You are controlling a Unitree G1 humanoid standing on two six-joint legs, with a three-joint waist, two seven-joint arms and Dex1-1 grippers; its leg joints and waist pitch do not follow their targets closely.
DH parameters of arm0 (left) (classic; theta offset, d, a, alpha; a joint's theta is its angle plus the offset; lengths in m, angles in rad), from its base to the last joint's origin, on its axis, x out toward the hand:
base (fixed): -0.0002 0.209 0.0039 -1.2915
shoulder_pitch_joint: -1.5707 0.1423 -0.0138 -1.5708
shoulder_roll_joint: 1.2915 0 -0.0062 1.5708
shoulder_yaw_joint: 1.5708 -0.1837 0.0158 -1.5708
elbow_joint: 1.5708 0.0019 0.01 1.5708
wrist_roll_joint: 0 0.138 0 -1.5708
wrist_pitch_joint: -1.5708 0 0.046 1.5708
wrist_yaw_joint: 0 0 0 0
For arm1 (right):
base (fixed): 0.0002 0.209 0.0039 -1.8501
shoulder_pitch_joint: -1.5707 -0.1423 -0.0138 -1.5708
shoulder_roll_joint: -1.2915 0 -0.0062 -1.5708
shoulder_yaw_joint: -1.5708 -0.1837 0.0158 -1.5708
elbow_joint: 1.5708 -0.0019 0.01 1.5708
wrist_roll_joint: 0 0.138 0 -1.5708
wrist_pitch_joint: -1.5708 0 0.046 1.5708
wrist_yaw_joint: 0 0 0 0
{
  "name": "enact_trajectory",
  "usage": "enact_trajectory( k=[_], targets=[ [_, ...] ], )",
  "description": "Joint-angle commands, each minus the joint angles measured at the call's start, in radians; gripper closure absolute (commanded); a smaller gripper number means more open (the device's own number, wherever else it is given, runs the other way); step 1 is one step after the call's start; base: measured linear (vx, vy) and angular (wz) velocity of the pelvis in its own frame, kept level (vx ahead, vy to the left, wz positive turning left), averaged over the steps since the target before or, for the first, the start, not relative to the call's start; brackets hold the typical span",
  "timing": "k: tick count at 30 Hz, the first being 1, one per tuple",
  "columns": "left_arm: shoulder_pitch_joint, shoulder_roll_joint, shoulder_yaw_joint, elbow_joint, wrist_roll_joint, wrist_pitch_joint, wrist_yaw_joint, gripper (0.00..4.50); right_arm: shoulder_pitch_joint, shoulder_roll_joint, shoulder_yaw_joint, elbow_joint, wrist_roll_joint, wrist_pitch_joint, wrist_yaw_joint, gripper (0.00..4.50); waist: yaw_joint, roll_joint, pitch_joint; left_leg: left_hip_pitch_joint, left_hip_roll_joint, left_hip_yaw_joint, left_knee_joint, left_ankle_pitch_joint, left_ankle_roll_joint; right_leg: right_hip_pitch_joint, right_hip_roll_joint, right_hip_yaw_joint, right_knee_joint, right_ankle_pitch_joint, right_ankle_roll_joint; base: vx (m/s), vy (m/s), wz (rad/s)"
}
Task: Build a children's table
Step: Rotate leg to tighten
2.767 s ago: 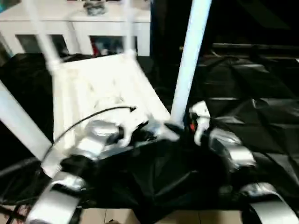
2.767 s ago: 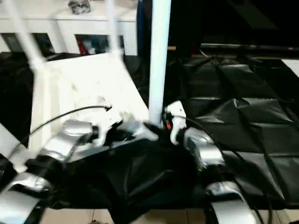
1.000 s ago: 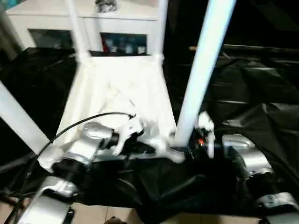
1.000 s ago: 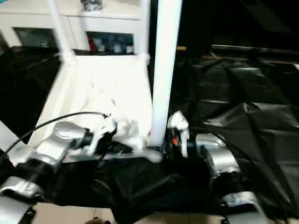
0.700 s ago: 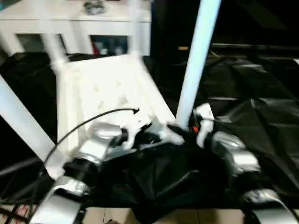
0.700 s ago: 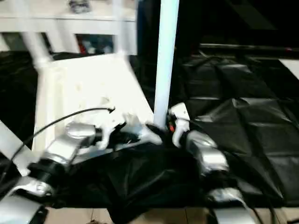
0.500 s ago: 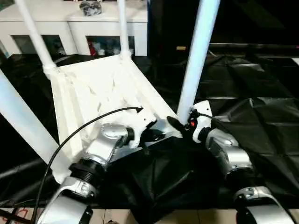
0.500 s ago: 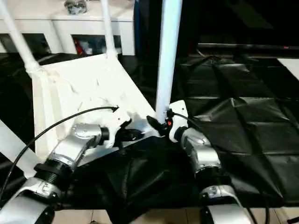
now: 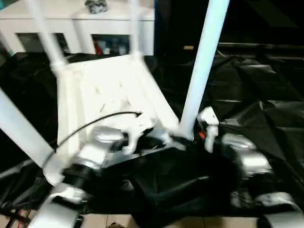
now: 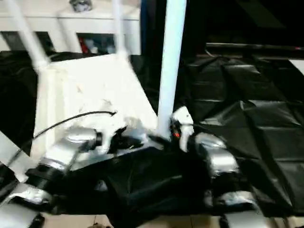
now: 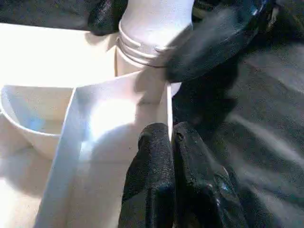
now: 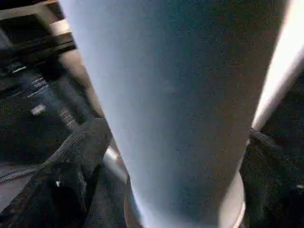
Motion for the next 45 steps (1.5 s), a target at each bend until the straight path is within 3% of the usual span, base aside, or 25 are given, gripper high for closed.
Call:
enact_trajectory(
  k=[1, 7, 9, 20, 24, 27, 29, 31, 34, 37, 41, 43, 45],
  targets=[
    [-0.016, -0.011, -0.01, -0.023, -0.043, -0.024, -0.047, 4.5, 0.013, 0.002, 0.048, -0.022, 0.009, 0.023, 0.077, 0.49, 0.001, -0.009, -0.058, 0.012, 0.027, -0.007, -0.056, -0.209, 0.08, 0.044, -0.04, 0.029, -0.07, -0.127, -0.25, 0.0, 0.0, 0.0],
    [-0.044, 0.052, -0.017, 0.031, -0.044, -0.041, -0.146, 4.5, 0.014, -0.056, 0.08, -0.041, 0.015, 0.068, 0.221, 0.49, 0.011, -0.011, -0.058, 0.013, 0.026, -0.008, -0.057, -0.205, 0.07, 0.044, -0.041, 0.029, -0.068, -0.118, -0.258, 0.0, 0.0, 0.0],
    [-0.047, 0.056, -0.019, 0.037, -0.044, -0.045, -0.152, 4.5, 0.014, -0.059, 0.084, -0.041, 0.014, 0.068, 0.225, 0.82, 0.013, -0.012, -0.058, 0.014, 0.027, -0.007, -0.057, -0.209, 0.064, 0.045, -0.043, 0.03, -0.067, -0.126, -0.256, 0.0, 0.0, 0.0],
    [-0.053, 0.071, -0.023, 0.057, -0.049, -0.054, -0.203, 4.5, 0.025, -0.054, 0.086, -0.073, 0.035, 0.101, 0.251, 1.62, 0.022, -0.013, -0.06, 0.015, 0.027, -0.008, -0.055, -0.19, 0.057, 0.046, -0.044, 0.03, -0.062, -0.096, -0.262, 0.0, 0.0, 0.0],
    [-0.053, 0.066, -0.023, 0.066, -0.049, -0.061, -0.191, 4.5, 0.036, -0.048, 0.092, -0.083, 0.038, 0.113, 0.249, 1.74, 0.024, -0.012, -0.06, 0.015, 0.026, -0.008, -0.055, -0.188, 0.057, 0.047, -0.044, 0.03, -0.061, -0.091, -0.263, 0.0, 0.0, 0.0],
    [-0.071, 0.02, 0.007, 0.094, -0.026, -0.059, -0.05, 4.5, 0.046, 0.0, 0.07, -0.06, 0.022, 0.108, 0.134, 1.82, 0.024, -0.009, -0.06, 0.016, 0.027, -0.008, -0.055, -0.195, 0.051, 0.046, -0.045, 0.03, -0.063, -0.098, -0.261, 0.0, 0.0, 0.0],
    [-0.074, 0.008, 0.013, 0.098, -0.016, -0.057, -0.008, 4.5, 0.045, 0.017, 0.058, -0.045, 0.013, 0.115, 0.08, 1.83, 0.019, -0.012, -0.055, 0.015, 0.026, -0.011, -0.061, -0.221, 0.033, 0.046, -0.046, 0.03, -0.069, -0.145, -0.249, 0.0, 0.0, 0.0],
    [-0.076, -0.017, 0.018, 0.092, -0.008, -0.04, 0.049, 4.5, 0.038, 0.05, 0.035, -0.008, 0.0, 0.105, -0.021, 1.86, 0.012, -0.011, -0.05, 0.019, 0.024, -0.012, -0.065, -0.282, 0.01, 0.043, -0.049, 0.032, -0.082, -0.267, -0.219, 0.0, 0.0, 0.0],
    [-0.077, -0.049, 0.02, 0.081, 0.001, -0.021, 0.111, 4.5, 0.034, 0.089, 0.008, 0.024, -0.013, 0.093, -0.134, 1.88, 0.002, -0.012, -0.048, 0.024, 0.023, -0.016, -0.069, -0.317, -0.004, 0.038, -0.051, 0.032, -0.094, -0.369, -0.184, 0.0, 0.0, 0.0],
    [-0.068, -0.13, 0.03, 0.054, 0.02, 0.028, 0.266, 4.5, 0.016, 0.172, -0.047, 0.092, -0.039, 0.067, -0.386, 1.88, -0.007, -0.002, -0.045, 0.023, 0.022, -0.022, -0.073, -0.344, -0.02, 0.035, -0.051, 0.029, -0.1, -0.414, -0.166, 0.0, 0.0, 0.0],
    [-0.055, -0.173, 0.025, 0.029, 0.021, 0.048, 0.309, 4.5, 0.01, 0.216, -0.065, 0.112, -0.035, 0.048, -0.449, 1.88, -0.024, -0.006, -0.046, 0.022, 0.018, -0.025, -0.074, -0.375, -0.019, 0.031, -0.049, 0.026, -0.109, -0.459, -0.143, 0.0, 0.0, 0.0],
    [-0.052, -0.178, 0.021, 0.026, 0.019, 0.048, 0.31, 4.5, 0.012, 0.225, -0.066, 0.105, -0.033, 0.048, -0.45, 1.19, -0.028, -0.006, -0.046, 0.021, 0.017, -0.023, -0.073, -0.38, -0.001, 0.029, -0.045, 0.028, -0.111, -0.437, -0.145, 0.0, 0.0, 0.0],
    [-0.046, -0.184, 0.007, 0.017, 0.018, 0.04, 0.292, 4.5, 0.014, 0.238, -0.072, 0.103, -0.025, 0.051, -0.447, 1.13, -0.027, -0.006, -0.047, 0.019, 0.018, -0.022, -0.073, -0.369, 0.006, 0.03, -0.045, 0.029, -0.109, -0.417, -0.149, 0.0, 0.0, 0.0]
  ],
)
